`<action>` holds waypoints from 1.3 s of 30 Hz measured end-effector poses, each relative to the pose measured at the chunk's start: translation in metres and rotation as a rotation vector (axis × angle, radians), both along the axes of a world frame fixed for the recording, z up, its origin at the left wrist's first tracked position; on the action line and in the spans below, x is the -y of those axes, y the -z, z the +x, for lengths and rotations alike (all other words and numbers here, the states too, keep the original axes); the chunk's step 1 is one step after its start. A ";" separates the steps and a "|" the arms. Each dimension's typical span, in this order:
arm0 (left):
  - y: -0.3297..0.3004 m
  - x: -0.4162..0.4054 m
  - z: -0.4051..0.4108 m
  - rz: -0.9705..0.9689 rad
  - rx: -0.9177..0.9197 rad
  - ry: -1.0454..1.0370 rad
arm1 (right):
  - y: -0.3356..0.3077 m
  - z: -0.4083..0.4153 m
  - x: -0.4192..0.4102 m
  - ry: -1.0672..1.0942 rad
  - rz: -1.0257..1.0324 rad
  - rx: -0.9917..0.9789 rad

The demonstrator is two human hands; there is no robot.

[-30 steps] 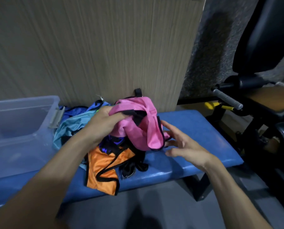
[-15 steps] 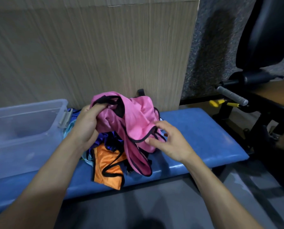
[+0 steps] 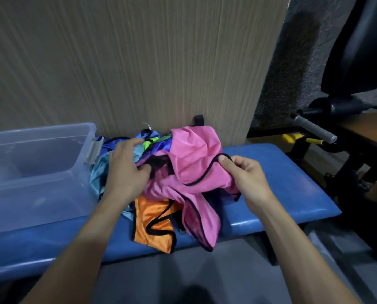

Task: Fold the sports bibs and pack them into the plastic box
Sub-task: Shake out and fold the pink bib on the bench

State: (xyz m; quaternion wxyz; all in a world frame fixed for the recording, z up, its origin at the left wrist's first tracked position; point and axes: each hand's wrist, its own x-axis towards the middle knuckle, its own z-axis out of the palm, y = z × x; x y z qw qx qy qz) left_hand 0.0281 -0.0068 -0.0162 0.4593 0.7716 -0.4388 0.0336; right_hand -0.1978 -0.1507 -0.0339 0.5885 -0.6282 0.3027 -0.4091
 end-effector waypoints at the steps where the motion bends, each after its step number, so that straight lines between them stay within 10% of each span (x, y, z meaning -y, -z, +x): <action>1: -0.005 -0.002 -0.005 -0.050 0.126 0.055 | -0.002 0.000 -0.001 0.001 0.001 -0.001; 5: -0.013 0.001 -0.041 0.059 0.347 0.470 | -0.010 -0.002 -0.004 -0.043 -0.010 0.019; 12: 0.011 0.018 -0.050 0.122 0.446 0.446 | -0.011 -0.016 0.003 -0.115 -0.125 0.007; 19: -0.007 0.014 -0.049 -0.238 -0.777 0.355 | 0.003 -0.023 0.007 -0.021 -0.374 -0.261; 24: -0.016 0.008 -0.055 -0.319 -1.067 0.323 | -0.005 -0.032 -0.001 -0.033 -0.516 -0.209; 30: -0.017 0.010 -0.048 -0.358 -0.706 0.184 | -0.011 -0.034 -0.011 -0.081 -0.879 -0.323; 39: -0.032 0.007 -0.044 -0.229 -0.368 0.258 | -0.009 -0.036 -0.008 -0.147 -0.904 -0.444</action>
